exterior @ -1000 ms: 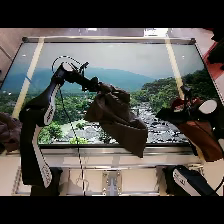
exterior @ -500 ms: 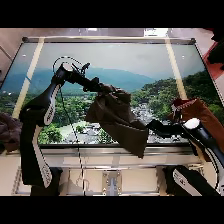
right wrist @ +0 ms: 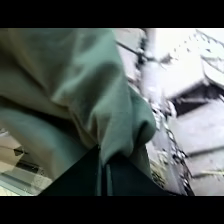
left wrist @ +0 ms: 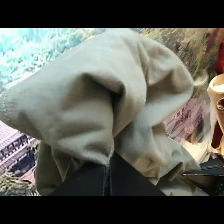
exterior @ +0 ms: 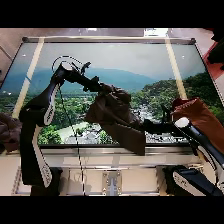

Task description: Fold the shirts.

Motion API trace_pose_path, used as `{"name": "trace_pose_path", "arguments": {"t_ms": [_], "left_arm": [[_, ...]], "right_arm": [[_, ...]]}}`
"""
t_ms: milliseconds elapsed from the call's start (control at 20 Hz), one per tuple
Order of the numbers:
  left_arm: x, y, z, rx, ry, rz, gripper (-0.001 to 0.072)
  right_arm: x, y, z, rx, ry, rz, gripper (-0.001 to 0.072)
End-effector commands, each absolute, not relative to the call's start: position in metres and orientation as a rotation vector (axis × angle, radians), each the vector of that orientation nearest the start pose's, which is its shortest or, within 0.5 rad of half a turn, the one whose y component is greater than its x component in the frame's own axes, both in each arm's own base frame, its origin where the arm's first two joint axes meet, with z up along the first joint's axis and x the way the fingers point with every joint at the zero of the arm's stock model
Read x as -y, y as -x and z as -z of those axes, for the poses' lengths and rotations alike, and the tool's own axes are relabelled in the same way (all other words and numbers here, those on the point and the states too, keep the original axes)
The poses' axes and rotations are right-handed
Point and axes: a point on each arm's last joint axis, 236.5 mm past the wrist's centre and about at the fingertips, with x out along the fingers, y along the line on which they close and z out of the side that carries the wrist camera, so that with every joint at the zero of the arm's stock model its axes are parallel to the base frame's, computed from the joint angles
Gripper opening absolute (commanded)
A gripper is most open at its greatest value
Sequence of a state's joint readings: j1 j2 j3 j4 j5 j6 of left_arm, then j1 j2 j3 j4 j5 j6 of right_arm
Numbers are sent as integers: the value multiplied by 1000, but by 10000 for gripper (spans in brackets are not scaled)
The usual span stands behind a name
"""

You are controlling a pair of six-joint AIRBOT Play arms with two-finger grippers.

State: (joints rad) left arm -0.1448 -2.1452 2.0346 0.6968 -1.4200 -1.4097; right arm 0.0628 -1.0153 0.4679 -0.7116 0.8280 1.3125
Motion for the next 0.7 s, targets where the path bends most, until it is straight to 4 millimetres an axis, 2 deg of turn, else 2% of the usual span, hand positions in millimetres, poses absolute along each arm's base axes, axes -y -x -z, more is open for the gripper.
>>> {"name": "trace_pose_path", "arguments": {"t_ms": [0,150,250,300,400,500,650], "left_arm": [[238,-512,-7,-1312,509,830,7],[193,-515,-53,-1218,426,808,7],[159,-507,-81,-1189,346,767,7],[147,-501,-94,-1179,316,753,7],[132,-484,-125,-1145,234,751,7],[126,-464,-154,-1106,155,752,7],[105,-441,-168,-1122,44,680,7]], "right_arm": [[-140,-292,26,-1181,-485,-379,31],[-80,-313,-18,-1128,-220,-196,31],[-39,-330,-58,-1061,-70,-73,31],[-28,-340,-80,-1010,-24,-43,31],[-15,-360,-129,-884,28,-7,30],[-2,-378,-177,-746,79,33,30],[1,-403,-222,-574,104,45,29]]}}
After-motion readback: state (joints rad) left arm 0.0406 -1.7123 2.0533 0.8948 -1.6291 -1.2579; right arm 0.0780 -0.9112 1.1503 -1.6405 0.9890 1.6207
